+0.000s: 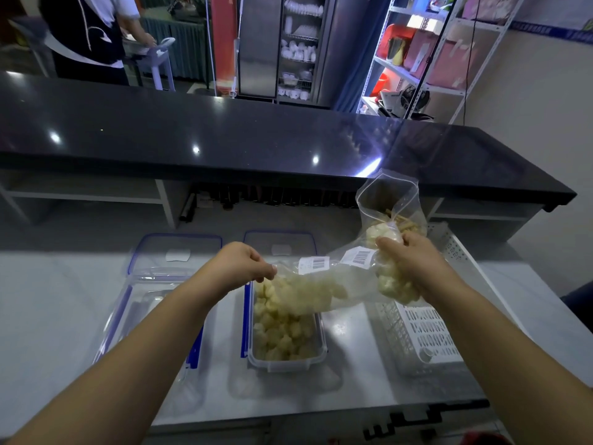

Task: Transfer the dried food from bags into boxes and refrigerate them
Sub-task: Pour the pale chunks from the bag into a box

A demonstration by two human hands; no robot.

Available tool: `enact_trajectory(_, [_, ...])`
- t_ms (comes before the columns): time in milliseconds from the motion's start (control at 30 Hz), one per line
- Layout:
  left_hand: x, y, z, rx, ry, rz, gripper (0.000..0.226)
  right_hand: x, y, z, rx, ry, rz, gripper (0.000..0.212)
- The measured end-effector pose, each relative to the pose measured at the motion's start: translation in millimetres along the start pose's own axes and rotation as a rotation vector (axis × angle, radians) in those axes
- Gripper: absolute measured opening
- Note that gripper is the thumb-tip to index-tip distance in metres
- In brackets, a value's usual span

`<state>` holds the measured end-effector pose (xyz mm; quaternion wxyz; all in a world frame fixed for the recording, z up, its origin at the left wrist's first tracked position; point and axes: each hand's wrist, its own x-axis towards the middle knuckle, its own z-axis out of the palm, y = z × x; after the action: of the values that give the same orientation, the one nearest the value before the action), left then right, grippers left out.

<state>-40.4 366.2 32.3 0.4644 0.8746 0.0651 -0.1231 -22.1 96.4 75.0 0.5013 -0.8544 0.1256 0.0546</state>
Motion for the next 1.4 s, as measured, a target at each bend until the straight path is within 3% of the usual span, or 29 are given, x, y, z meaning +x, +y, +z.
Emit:
enact_trajectory(367, [-1,-9,5,0.08,-0.13,-0.047,0.018,0,-7,-5,-0.074,-0.084,-0.02,0.026])
enact_trajectory(667, [10,1,-7,-0.003,0.048,0.001,0.015,11,-6,8,0.011,0.098,-0.089,0.024])
enact_trajectory(933, [14,-1,-22,-0.023,0.099,-0.006,0.016,8,-10,16,0.017,0.099,-0.085,0.022])
enact_trajectory(1267, [4,-4,-9,0.064,-0.05,-0.03,0.018,-1,-10,0,-0.027,-0.041,-0.053,0.012])
enact_trajectory(1400, [0,-12,0,0.056,-0.108,-0.053,0.017,-8,-9,-5,-0.076,-0.055,-0.037,0.023])
